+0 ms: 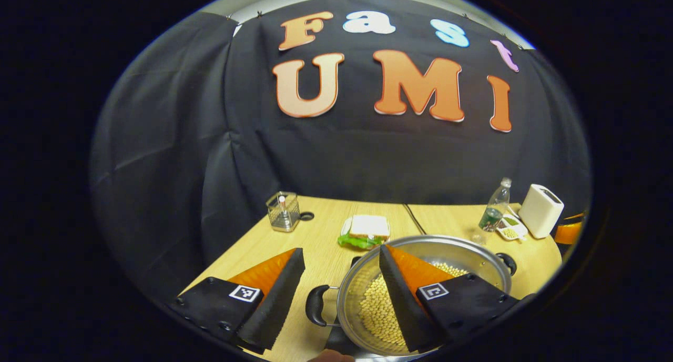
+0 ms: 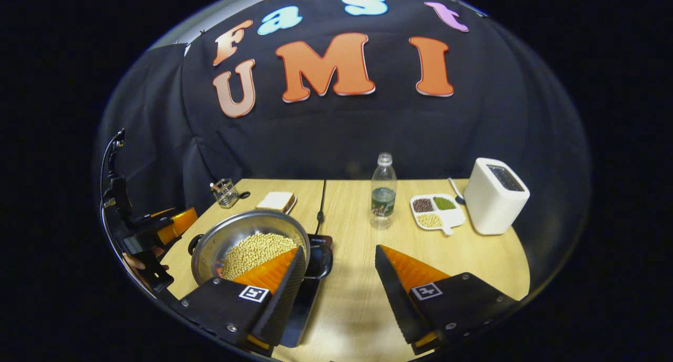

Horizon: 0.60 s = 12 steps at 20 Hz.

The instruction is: First push the handle of the pot to place it horizontally, then grasp the pot with both hands and set it on the induction cooktop.

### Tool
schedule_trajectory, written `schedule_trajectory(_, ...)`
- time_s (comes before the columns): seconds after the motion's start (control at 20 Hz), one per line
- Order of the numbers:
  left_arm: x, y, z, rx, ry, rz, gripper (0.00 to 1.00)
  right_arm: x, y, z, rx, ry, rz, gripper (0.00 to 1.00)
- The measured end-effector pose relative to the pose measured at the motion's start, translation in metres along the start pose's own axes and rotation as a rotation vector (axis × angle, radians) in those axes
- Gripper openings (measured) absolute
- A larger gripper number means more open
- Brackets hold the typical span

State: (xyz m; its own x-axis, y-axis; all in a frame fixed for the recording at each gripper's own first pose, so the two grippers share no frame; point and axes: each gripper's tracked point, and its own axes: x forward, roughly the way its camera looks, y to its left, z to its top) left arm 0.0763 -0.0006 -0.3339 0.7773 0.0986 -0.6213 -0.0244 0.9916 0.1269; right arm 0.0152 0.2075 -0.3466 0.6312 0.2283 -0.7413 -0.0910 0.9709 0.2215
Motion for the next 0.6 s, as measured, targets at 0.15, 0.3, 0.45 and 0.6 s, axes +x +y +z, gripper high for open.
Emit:
schedule_trajectory(0.15, -0.033, 0.002, 0.061, -0.017, -0.121, 0.009, 0.94, -0.043, -0.026, 0.045, -0.024, -0.133, -0.039, 0.86)
schedule_trajectory(0.3, -0.077, 0.002, 0.12, -0.068, -0.233, -0.008, 0.93, -0.09, -0.043, 0.087, -0.037, -0.265, -0.057, 0.88)
schedule_trajectory(0.45, -0.117, 0.007, 0.172, -0.112, -0.328, -0.027, 0.96, -0.143, -0.058, 0.124, -0.065, -0.394, -0.079, 0.93)
schedule_trajectory(0.6, -0.165, 0.017, 0.22, -0.127, -0.426, -0.025, 0.96, -0.193, -0.07, 0.155, -0.082, -0.503, -0.102, 0.93)
